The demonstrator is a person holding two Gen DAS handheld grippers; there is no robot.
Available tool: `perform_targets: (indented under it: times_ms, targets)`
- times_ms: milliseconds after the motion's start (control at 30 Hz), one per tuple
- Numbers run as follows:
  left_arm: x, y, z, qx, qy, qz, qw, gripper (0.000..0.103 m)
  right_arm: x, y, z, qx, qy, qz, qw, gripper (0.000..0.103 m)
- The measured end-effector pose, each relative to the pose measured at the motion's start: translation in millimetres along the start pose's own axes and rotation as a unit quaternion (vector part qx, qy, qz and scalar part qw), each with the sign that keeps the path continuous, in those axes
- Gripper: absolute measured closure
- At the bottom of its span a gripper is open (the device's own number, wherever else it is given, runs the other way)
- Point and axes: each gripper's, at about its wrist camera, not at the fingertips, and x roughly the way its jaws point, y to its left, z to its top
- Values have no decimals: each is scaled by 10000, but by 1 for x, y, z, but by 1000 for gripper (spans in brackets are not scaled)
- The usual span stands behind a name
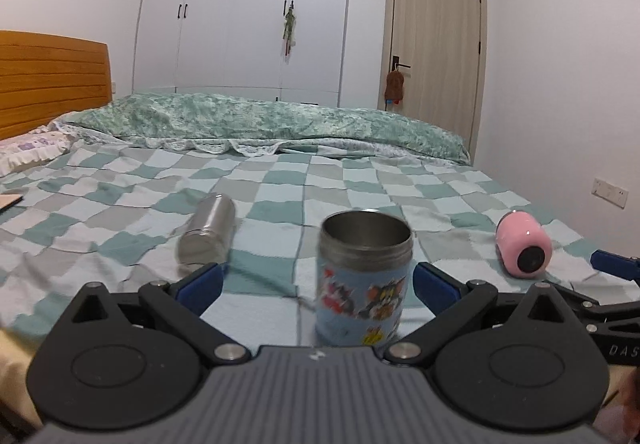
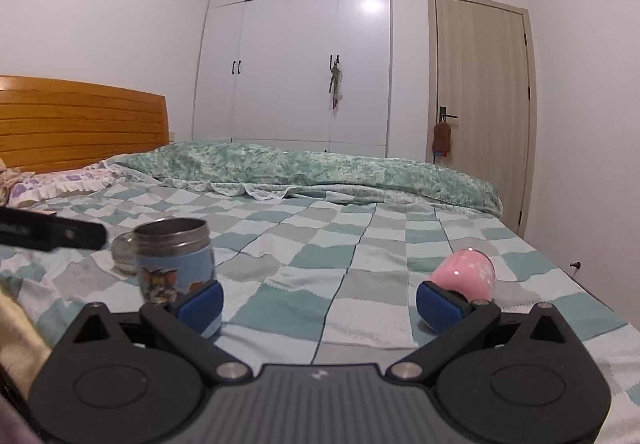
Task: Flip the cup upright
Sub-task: 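Rotate the blue cup upright in the left gripper and lower it, then open the left gripper and release the upright blue cup on the bed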
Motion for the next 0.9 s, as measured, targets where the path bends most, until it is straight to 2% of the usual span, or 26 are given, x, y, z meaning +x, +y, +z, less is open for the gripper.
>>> perform_targets:
  times_ms: [233, 367, 533, 900]
  targets:
    - [-39, 5, -24, 254, -262, 217, 9991, 0, -29, 2, -10, 82, 63, -88, 9999, 0]
    - [-55, 3, -46, 440, -622, 362, 9964, 0, -43, 2, -18, 67, 59, -190, 9998, 0]
    - [-55, 6, -62, 403, -721, 423, 9957, 0, -52, -2, -32, 99, -14, -343, 9994, 0]
    - [-57, 13, -69, 265, -928, 466, 9942, 0, -59, -5, -42, 232, -413, -503, 9976, 0]
